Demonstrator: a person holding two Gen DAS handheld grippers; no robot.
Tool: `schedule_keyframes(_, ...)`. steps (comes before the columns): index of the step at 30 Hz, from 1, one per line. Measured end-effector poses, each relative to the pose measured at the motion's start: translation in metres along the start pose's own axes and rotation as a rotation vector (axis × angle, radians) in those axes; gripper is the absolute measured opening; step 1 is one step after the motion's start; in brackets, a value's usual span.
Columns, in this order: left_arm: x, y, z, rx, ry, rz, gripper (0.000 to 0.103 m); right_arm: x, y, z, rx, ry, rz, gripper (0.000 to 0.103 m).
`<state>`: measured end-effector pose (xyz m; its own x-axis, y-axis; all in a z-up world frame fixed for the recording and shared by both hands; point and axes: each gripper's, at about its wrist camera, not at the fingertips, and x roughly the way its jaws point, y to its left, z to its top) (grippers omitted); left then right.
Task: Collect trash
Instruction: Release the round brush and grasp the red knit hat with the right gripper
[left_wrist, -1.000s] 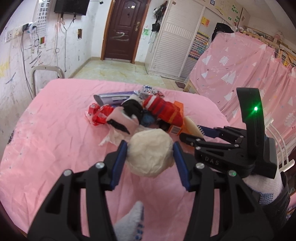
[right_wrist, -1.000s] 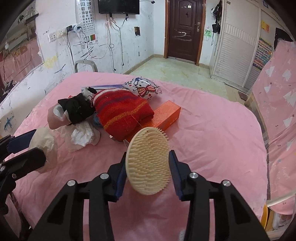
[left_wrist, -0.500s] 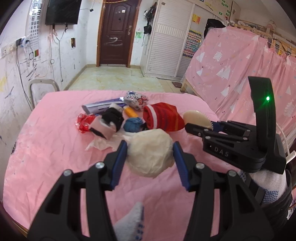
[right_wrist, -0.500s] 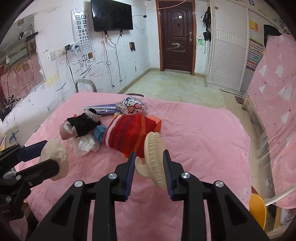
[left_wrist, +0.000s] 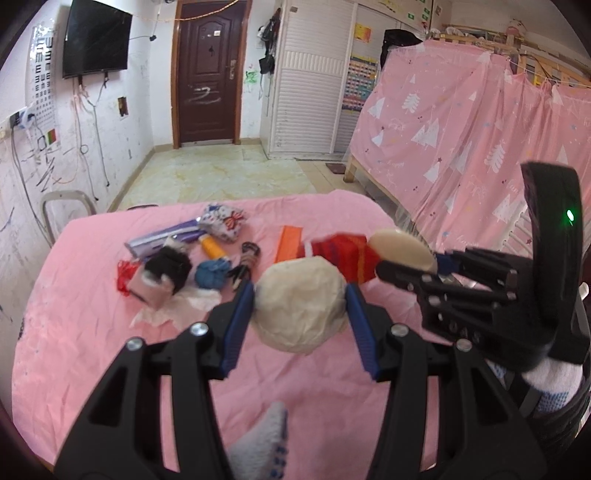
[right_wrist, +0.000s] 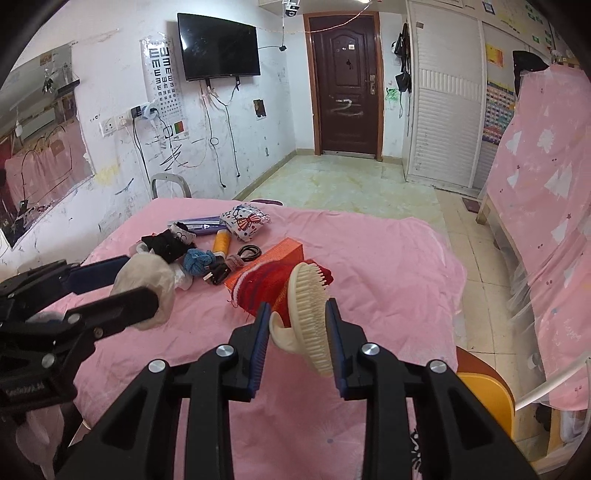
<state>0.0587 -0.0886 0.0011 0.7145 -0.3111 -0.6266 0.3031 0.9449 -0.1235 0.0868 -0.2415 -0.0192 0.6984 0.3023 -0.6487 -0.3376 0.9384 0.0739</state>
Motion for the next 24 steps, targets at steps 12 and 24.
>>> schedule_keyframes(12, 0.050, -0.046, 0.033, 0.029, 0.034, -0.083, 0.049, -0.033, -0.046, -0.028, 0.067, -0.022, -0.032, 0.020)
schedule_keyframes(24, 0.050, -0.040, 0.032, 0.013, 0.030, -0.017, 0.049, 0.002, -0.040, -0.029, 0.062, 0.077, 0.104, 0.022)
